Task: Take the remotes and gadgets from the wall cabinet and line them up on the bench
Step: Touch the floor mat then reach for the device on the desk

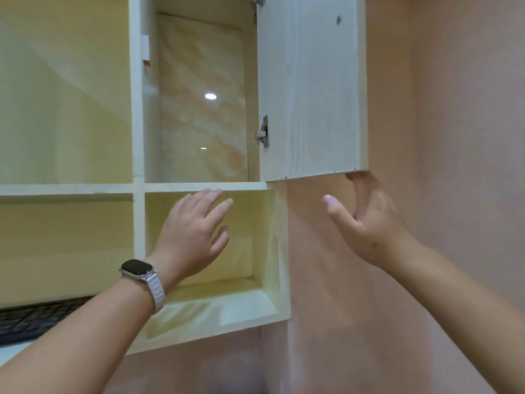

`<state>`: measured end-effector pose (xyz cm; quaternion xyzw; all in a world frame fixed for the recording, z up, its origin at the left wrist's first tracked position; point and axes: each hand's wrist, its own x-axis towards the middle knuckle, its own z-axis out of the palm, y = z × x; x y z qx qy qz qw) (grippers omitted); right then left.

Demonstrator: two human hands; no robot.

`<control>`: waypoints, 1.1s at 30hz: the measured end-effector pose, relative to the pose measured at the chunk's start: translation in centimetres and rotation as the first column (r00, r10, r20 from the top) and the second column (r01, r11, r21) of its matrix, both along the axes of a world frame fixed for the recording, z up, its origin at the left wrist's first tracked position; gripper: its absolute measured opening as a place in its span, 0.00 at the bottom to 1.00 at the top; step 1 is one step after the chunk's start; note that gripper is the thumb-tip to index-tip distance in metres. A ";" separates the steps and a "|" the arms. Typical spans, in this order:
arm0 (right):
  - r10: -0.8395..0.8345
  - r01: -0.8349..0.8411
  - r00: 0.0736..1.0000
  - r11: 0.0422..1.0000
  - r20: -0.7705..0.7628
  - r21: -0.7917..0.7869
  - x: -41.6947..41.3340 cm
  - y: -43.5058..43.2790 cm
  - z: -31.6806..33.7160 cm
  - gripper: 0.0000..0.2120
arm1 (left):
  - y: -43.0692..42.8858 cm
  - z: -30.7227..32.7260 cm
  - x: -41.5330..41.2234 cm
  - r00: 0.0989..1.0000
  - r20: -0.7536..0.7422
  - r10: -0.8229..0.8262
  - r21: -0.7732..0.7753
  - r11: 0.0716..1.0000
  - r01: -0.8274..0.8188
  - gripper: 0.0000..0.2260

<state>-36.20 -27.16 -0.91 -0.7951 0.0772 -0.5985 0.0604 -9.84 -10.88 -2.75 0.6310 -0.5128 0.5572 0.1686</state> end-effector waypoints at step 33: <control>0.145 -0.110 0.989 0.765 0.002 -0.634 17.6 3.3 10.6 0.27 | 3.8 1.2 6.3 0.947 0.316 0.055 0.127 0.987 -0.099 0.22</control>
